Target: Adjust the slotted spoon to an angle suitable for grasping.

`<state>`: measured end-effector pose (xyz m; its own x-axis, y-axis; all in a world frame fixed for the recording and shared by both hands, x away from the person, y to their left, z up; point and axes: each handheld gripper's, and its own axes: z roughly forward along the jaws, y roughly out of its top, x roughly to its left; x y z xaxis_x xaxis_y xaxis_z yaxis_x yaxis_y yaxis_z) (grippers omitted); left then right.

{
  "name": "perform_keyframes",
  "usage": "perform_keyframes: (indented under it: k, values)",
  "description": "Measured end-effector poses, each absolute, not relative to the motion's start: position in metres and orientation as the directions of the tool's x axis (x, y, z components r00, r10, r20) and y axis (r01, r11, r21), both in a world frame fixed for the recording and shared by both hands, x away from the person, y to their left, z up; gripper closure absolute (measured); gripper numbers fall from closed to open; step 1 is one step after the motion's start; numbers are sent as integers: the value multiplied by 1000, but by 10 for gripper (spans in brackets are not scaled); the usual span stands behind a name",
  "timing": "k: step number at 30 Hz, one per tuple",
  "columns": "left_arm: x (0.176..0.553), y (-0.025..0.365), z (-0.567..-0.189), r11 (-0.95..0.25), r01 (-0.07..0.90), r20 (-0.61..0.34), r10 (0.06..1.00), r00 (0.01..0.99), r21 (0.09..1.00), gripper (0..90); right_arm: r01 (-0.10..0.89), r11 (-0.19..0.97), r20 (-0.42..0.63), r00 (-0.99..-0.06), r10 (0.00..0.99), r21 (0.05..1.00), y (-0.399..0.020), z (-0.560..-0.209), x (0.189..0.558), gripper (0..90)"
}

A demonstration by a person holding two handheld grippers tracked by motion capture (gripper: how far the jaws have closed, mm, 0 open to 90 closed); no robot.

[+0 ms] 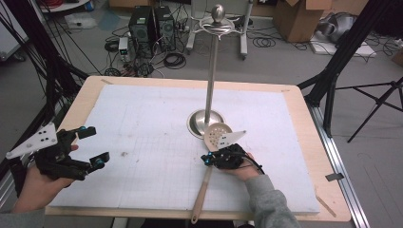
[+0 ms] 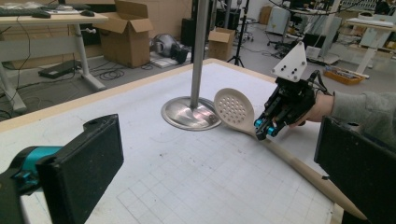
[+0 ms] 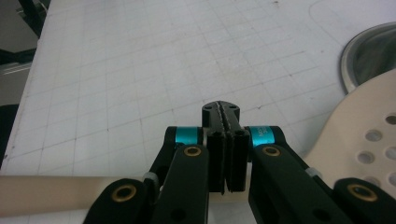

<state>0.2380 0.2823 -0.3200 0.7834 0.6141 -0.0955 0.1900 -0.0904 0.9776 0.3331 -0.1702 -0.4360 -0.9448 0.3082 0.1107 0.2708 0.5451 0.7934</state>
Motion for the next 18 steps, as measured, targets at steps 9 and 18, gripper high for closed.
perform_keyframes:
  k: [9,18]
  values:
    - [239,281,-322,-97,198,-98,614,783,975,17,292,584,114,-940,322,758,-167,-442,334,895]
    - [239,282,-324,-96,202,-101,616,781,975,17,286,614,85,-938,336,736,-167,-442,332,898]
